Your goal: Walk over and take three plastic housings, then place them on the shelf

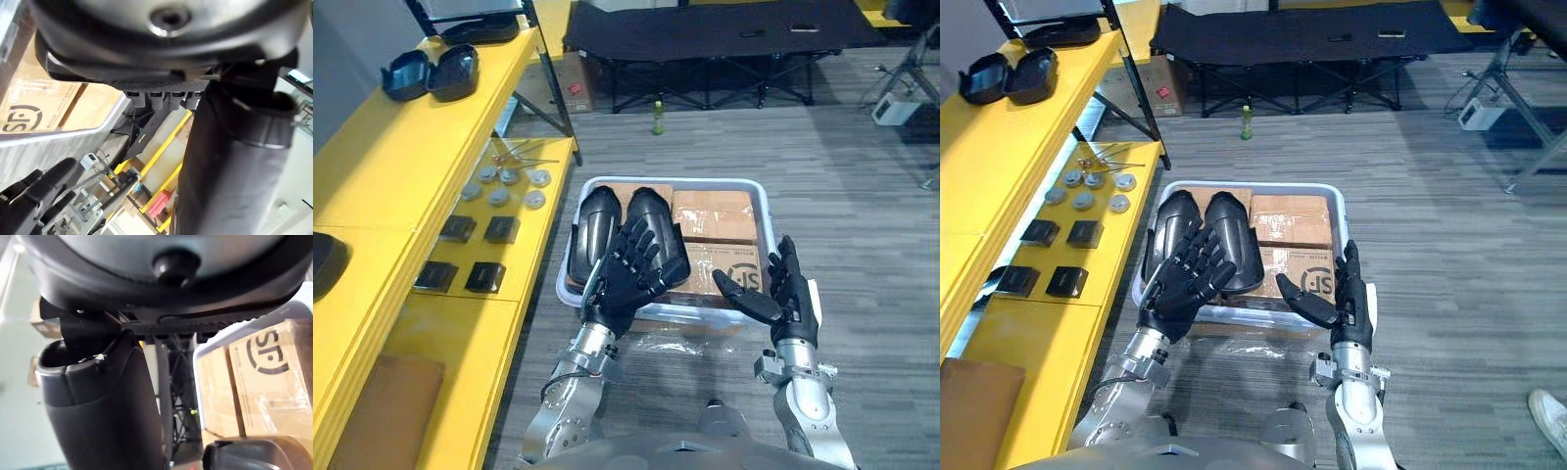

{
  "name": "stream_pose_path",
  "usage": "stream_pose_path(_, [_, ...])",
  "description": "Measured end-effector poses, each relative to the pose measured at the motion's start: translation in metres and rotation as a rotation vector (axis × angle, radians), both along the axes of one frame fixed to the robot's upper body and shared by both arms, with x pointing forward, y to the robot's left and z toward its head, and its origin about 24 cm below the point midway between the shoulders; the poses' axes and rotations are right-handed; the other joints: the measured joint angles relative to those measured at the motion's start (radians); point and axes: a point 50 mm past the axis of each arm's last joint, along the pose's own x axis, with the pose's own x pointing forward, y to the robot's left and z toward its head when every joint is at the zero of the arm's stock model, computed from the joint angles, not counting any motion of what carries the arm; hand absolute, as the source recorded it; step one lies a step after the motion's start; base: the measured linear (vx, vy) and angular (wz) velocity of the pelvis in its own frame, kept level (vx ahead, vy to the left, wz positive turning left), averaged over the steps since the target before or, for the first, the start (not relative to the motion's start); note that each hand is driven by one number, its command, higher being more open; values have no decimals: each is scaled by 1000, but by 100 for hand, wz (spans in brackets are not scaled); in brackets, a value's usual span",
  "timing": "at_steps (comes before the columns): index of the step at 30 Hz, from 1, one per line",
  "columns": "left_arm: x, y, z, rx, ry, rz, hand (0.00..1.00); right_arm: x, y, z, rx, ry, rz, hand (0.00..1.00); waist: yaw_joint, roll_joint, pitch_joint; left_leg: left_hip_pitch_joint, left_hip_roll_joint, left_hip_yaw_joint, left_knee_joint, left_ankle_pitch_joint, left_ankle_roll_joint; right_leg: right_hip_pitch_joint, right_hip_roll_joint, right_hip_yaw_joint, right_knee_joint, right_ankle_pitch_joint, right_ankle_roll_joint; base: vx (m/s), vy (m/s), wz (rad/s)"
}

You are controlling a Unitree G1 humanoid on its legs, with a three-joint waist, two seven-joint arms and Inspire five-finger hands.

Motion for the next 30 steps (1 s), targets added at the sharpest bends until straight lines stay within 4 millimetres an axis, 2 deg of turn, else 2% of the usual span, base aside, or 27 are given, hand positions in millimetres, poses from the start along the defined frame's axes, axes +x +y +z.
stream_pose_path(1, [1,2,0,2,-4,10,100,1,-1,3,0,-12,-12,100,1,3,-2,1,-15,-1,-29,-1,-2,-20,-8,13,-4,12,9,-43,138,-34])
stream_pose_path(2, [3,9,0,9,-8,35,100,4,0,6,3,-31,-27,100,6,-10,6,16,-41,16,-75,-1,-14,-40,-27,39,-25,41,27,-44,156,-36])
stream_pose_path(3, [3,12,0,16,-8,39,100,6,1,7,6,-39,-37,100,8,-18,11,18,-51,25,-76,-1,-13,-39,-35,47,-41,57,31,-67,199,-42])
stream_pose_path(5, [4,25,-2,64,-16,56,100,10,-3,11,-25,-59,-82,100,26,-41,26,21,-69,59,-42,-24,2,-25,-51,52,-99,127,36,-88,184,-47])
stream_pose_path(6, [5,29,-2,74,-22,57,100,11,-6,12,-24,-63,-96,100,32,-47,29,19,-71,68,-23,-39,6,-21,-53,52,-109,140,38,-105,175,-47])
stream_pose_path(9, [9,40,1,111,-46,69,100,15,-31,17,-57,-87,-210,100,35,-76,47,-32,-75,71,97,-109,17,-7,-68,45,-144,160,51,-110,115,-15])
stream_pose_path(11, [14,46,4,122,-49,102,100,23,-47,17,-69,-92,-287,100,31,-88,58,-80,-69,57,156,-131,19,-20,-67,35,-154,169,56,-129,66,6])
stream_pose_path(13, [22,51,11,125,-72,139,100,34,-65,27,-84,-136,-371,100,35,-90,104,-138,-66,29,203,-135,19,-40,-63,19,-158,186,49,-132,23,18])
stream_pose_path(18, [29,66,17,139,-89,218,100,64,-75,69,-184,-275,-346,100,73,-78,198,-217,-62,-29,247,-125,19,-64,-48,-15,-172,213,47,-91,-12,18])
stream_pose_path(22, [29,71,17,176,-96,238,100,100,-81,100,-249,-326,-316,100,117,-83,229,-262,-63,-65,264,-114,19,-81,-42,-43,-171,217,42,-25,-14,21])
stream_pose_path(24, [29,70,17,181,-98,235,100,114,-82,109,-292,-320,-298,100,134,-84,238,-285,-66,-83,277,-114,19,-91,-41,-55,-167,217,42,-9,8,19])
stream_pose_path(26, [30,69,10,200,-73,229,100,130,-79,115,-323,-306,-257,100,145,-85,248,-319,-70,-108,294,-114,20,-99,-38,-76,-166,218,43,0,17,23])
stream_pose_path(30, [33,70,-7,300,-18,224,100,150,-72,129,-375,-285,-193,100,171,-93,287,-334,-70,-126,306,-114,20,-115,-36,-80,-140,216,40,-10,11,6])
